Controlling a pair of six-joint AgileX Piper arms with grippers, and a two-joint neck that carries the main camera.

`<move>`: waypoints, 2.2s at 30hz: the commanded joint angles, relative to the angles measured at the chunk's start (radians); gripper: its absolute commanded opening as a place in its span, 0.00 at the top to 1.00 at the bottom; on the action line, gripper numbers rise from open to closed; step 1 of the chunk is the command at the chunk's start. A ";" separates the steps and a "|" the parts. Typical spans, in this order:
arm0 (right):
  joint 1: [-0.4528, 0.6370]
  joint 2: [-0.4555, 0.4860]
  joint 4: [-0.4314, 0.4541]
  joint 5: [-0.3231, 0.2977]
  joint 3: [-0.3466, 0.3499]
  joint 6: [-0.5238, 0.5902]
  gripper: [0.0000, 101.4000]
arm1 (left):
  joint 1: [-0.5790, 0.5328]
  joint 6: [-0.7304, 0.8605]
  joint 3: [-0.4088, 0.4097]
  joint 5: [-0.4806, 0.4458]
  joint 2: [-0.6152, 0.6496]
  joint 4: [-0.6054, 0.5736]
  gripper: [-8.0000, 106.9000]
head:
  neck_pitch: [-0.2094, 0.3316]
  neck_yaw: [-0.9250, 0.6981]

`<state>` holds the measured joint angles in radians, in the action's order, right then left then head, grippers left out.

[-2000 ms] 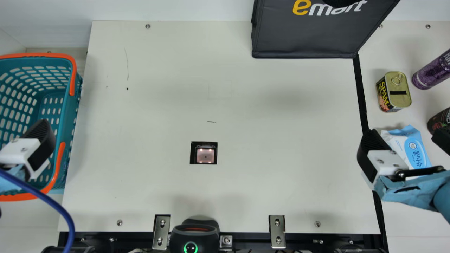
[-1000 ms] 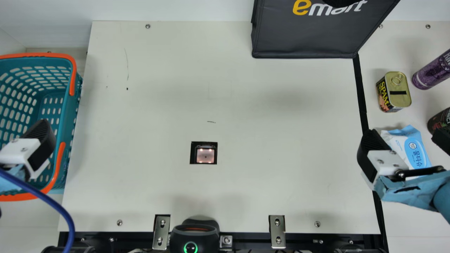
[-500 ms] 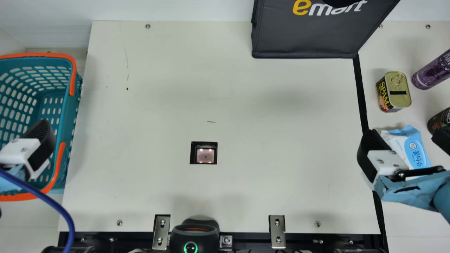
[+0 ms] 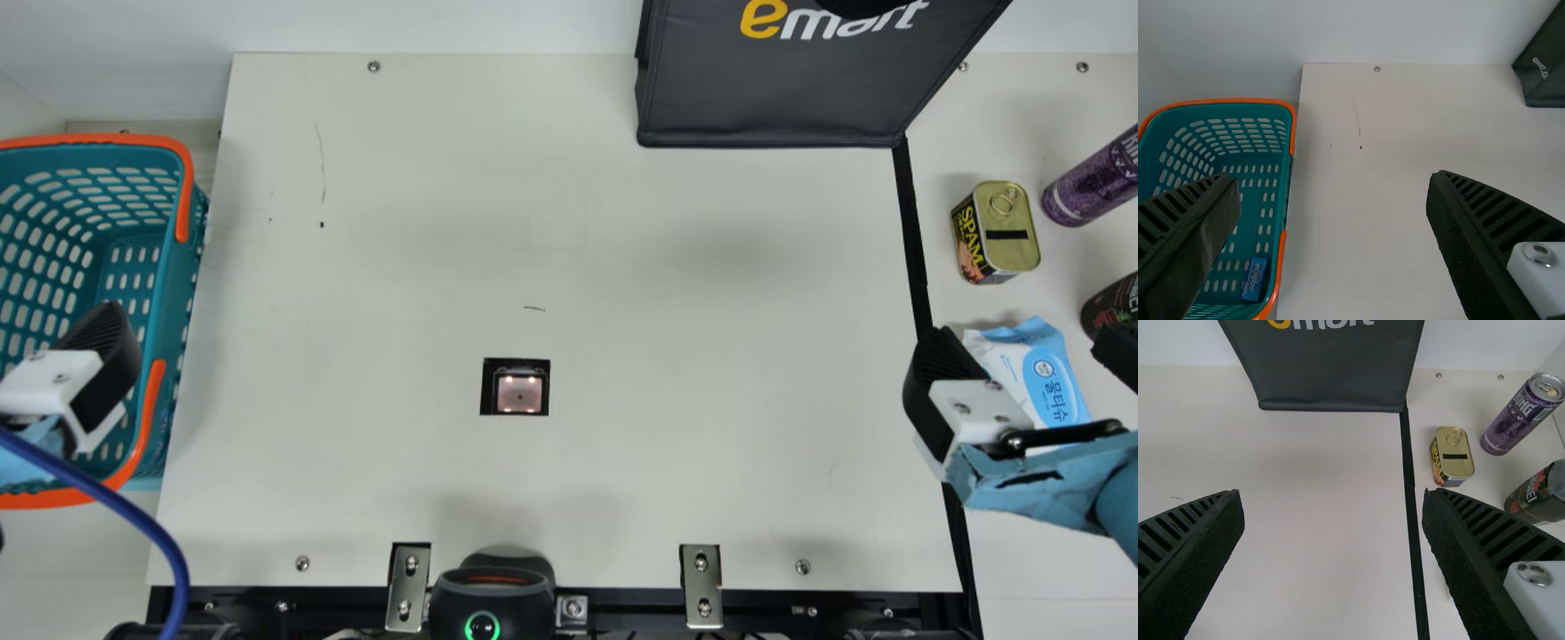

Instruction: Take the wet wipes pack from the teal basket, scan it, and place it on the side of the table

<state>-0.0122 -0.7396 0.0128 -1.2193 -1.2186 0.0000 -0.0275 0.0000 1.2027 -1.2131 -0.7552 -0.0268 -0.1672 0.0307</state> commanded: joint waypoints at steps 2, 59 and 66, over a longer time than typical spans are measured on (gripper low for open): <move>0.000 0.000 0.000 0.000 0.000 0.000 0.06 | 0.000 0.000 0.000 0.000 0.000 0.000 0.15 | 0.029 -0.003; 0.000 0.000 0.000 0.000 0.000 0.000 0.06 | 0.000 0.000 0.000 0.000 0.000 0.000 0.15 | 0.029 -0.003; 0.000 0.000 0.000 -0.001 0.000 0.000 0.06 | 0.000 0.000 0.000 0.000 0.000 0.000 0.15 | 0.029 -0.003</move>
<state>-0.0122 -0.7396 0.0128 -1.2203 -1.2186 0.0000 -0.0275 0.0000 1.2027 -1.2131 -0.7552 -0.0268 -0.1672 0.0307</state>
